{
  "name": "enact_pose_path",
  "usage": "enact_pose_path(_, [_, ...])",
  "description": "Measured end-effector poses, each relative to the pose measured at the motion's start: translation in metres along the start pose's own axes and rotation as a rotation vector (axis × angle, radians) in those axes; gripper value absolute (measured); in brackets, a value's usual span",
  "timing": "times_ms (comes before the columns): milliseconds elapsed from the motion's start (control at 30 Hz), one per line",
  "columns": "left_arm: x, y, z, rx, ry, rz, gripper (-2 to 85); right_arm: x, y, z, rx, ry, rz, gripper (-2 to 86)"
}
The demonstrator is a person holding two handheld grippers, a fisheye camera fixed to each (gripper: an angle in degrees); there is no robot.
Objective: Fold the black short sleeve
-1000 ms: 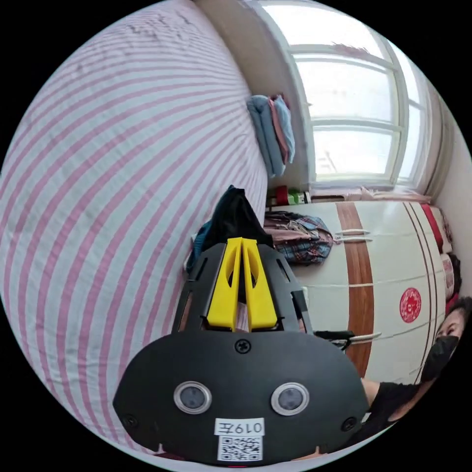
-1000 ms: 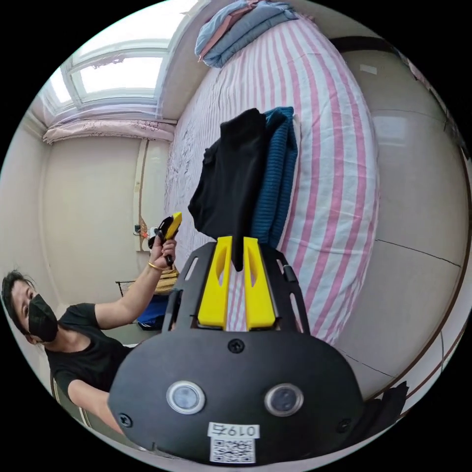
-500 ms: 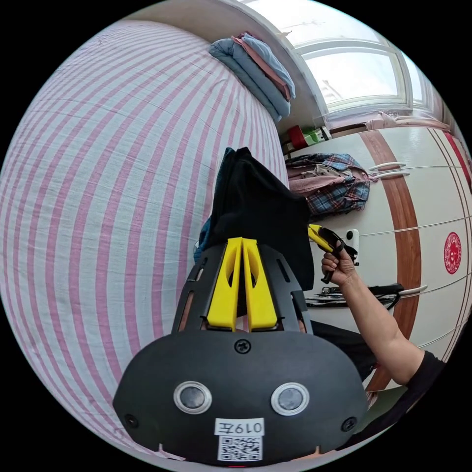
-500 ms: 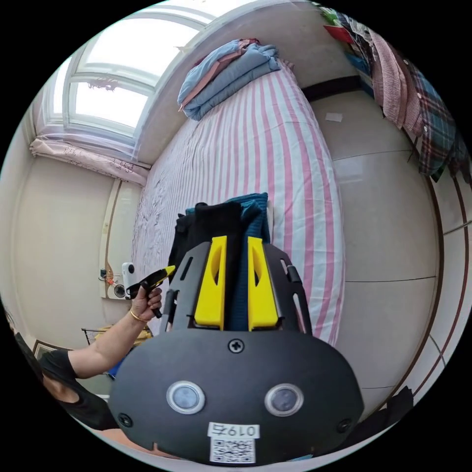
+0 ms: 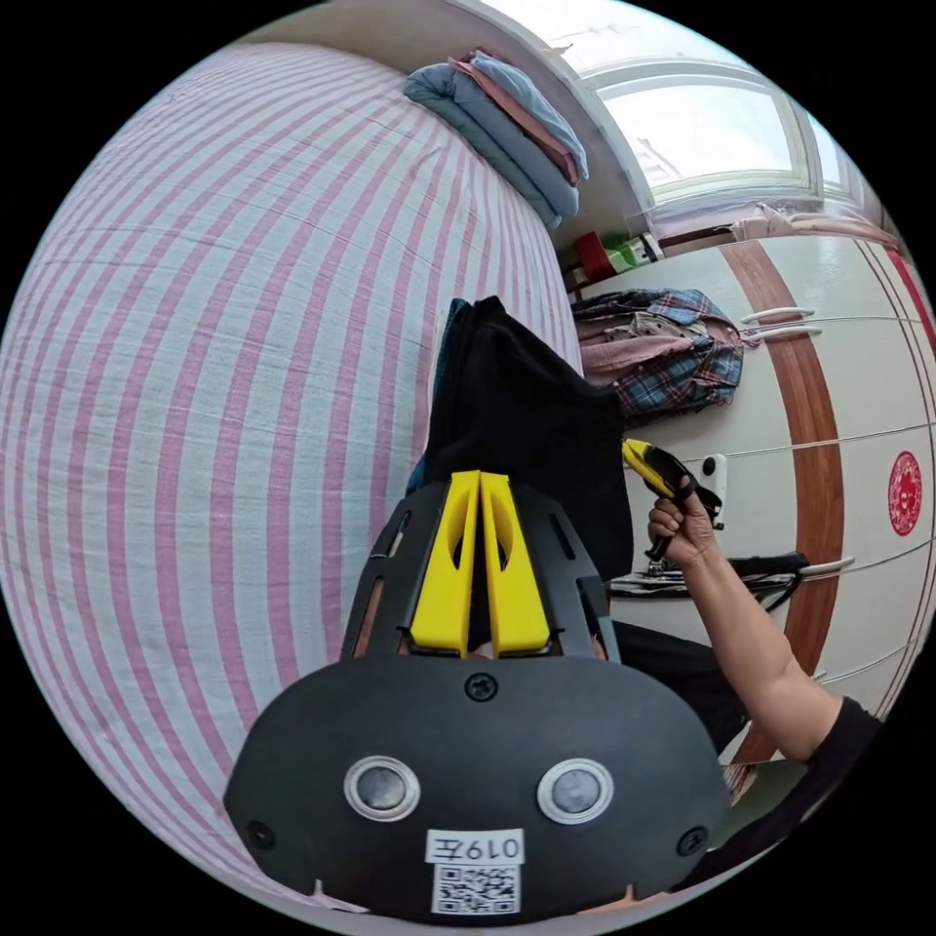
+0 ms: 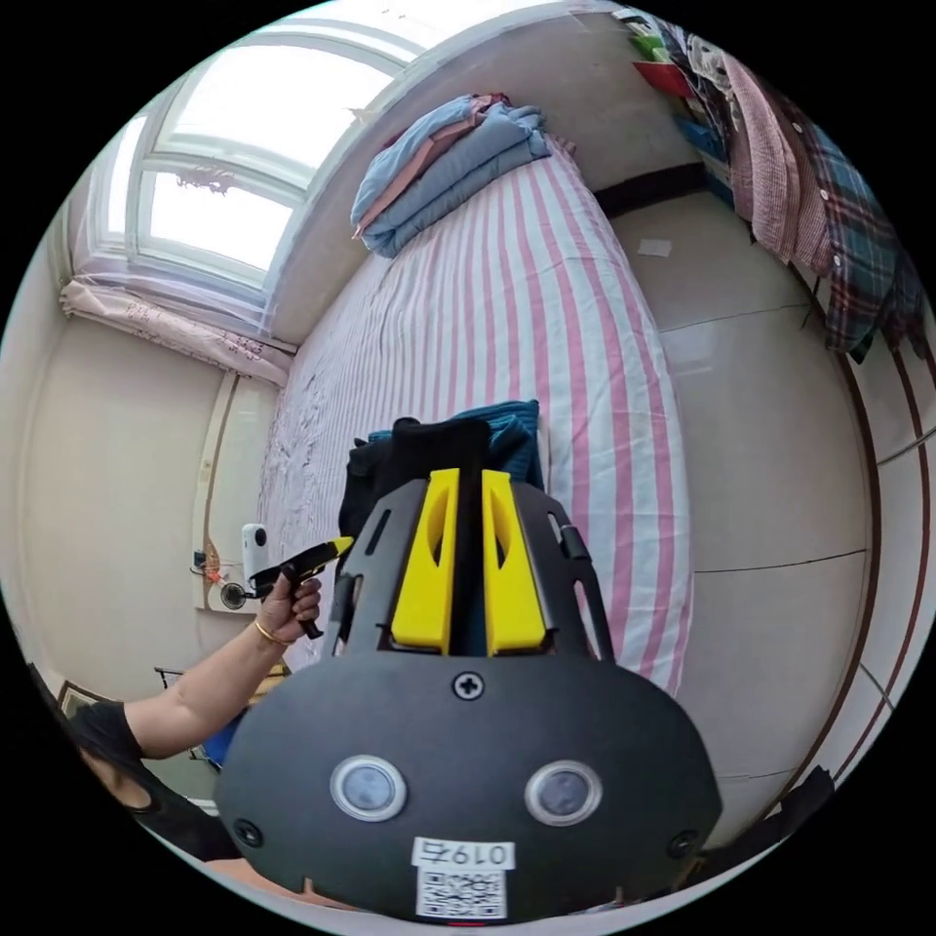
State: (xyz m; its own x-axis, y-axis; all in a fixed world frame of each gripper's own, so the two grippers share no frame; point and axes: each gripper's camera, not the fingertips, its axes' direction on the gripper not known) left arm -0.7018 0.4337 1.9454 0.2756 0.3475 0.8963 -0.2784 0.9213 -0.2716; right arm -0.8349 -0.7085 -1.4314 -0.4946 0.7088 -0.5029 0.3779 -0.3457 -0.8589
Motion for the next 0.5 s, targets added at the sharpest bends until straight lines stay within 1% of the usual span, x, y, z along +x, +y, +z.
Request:
enact_pose_path(100, [-0.014,-0.005,-0.032,0.056,0.055,0.0,0.7,-0.001,0.013,-0.06,0.023,-0.016,-0.038,4.8])
enact_pose_path(167, [-0.02,-0.004,-0.062,0.118,0.104,0.022,0.7,-0.006,0.026,-0.094,0.002,-0.001,-0.085,4.1])
enact_pose_path(200, [-0.02,-0.003,-0.068,0.117,0.111,0.032,0.7,-0.01,0.035,-0.114,-0.028,0.017,-0.12,3.4])
enact_pose_path(300, [-0.025,0.002,-0.078,0.037,0.102,0.091,0.7,-0.022,0.057,-0.154,-0.127,0.029,-0.22,1.1])
enact_pose_path(367, [-0.039,0.004,-0.079,-0.023,0.04,0.095,0.7,-0.026,0.066,-0.174,-0.171,0.036,-0.243,0.4])
enact_pose_path(500, [-0.073,-0.008,-0.094,-0.033,0.027,0.036,0.7,-0.033,0.068,-0.223,-0.202,0.069,-0.273,-0.4])
